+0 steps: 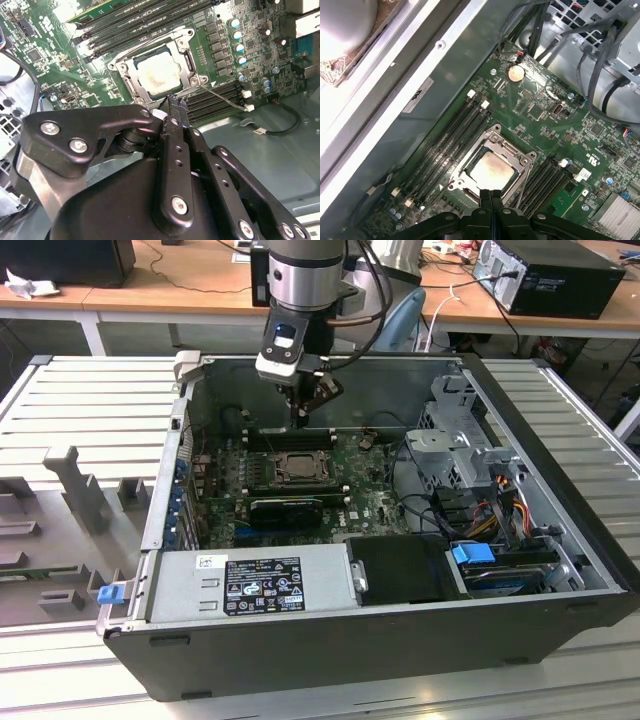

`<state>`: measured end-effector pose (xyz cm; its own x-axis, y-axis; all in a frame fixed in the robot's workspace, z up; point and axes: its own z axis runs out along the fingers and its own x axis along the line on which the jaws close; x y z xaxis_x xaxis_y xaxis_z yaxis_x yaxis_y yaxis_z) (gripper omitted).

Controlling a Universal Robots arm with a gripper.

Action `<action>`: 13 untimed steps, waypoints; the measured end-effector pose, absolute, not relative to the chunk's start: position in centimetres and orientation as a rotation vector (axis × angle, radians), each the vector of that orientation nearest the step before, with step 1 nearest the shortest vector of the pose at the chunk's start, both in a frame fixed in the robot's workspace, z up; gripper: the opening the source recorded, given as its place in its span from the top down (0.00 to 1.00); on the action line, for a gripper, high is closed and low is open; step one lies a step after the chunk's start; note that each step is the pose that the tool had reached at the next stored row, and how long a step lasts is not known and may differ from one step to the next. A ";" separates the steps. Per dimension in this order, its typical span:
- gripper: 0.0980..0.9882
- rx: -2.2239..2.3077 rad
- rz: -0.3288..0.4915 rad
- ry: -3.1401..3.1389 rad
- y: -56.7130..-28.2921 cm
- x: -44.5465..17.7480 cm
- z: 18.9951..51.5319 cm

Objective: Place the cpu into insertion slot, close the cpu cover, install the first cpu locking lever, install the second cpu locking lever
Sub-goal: 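Install the first cpu locking lever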

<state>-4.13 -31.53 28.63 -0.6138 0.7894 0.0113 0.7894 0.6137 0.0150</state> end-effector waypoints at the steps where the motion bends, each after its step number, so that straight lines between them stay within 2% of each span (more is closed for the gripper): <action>1: 0.99 -1.368 -0.029 -2.824 -31.5 -4.1 28.6; 13: 0.99 -1.049 -0.028 -2.955 -31.5 -4.1 28.6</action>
<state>-4.13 -31.53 28.63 -0.7762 0.6304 0.0113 0.6305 0.7760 0.0150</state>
